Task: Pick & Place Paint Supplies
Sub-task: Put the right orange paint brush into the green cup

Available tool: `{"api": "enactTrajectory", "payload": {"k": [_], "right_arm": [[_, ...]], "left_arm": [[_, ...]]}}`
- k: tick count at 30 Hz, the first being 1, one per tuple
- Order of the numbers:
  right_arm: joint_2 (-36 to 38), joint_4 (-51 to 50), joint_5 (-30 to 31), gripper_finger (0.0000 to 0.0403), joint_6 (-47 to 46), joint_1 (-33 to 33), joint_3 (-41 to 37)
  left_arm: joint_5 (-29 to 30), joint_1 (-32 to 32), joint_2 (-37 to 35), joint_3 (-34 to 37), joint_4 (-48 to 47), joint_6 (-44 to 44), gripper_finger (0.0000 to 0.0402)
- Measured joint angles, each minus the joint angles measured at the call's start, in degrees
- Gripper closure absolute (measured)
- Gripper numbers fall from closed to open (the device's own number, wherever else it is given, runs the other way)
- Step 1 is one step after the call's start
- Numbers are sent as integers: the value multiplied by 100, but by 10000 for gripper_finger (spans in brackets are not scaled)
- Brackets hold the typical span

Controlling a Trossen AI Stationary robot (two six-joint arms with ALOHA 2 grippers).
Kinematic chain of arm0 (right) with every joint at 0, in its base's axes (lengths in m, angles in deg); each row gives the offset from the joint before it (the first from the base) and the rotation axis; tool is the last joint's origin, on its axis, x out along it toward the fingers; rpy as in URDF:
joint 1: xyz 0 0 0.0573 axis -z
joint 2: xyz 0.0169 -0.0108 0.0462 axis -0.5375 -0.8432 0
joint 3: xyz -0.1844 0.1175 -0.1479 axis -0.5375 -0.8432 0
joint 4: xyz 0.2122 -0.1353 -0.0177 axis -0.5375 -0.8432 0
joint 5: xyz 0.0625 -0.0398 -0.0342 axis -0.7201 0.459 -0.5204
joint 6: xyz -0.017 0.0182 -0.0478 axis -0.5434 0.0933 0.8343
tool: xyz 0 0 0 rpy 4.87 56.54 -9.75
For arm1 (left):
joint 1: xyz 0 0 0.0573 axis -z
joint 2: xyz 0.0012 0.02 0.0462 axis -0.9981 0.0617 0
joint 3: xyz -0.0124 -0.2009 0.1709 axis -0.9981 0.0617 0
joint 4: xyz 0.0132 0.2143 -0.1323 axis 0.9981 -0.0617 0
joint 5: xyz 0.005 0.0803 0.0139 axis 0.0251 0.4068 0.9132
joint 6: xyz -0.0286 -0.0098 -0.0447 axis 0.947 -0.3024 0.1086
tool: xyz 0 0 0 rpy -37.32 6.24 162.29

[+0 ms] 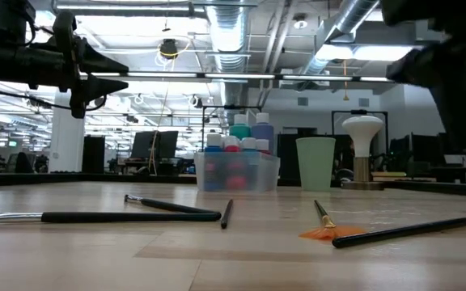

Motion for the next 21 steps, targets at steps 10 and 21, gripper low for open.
{"api": "enactTrajectory", "payload": {"k": [10,21], "right_arm": [[-684,290,-396,182,388,34,2],[-724,271,-944,182,630,295,-228]], "left_arm": [[1,-1,0,0,-4,4,247],[1,-2,0,0,-2,11,247]]}}
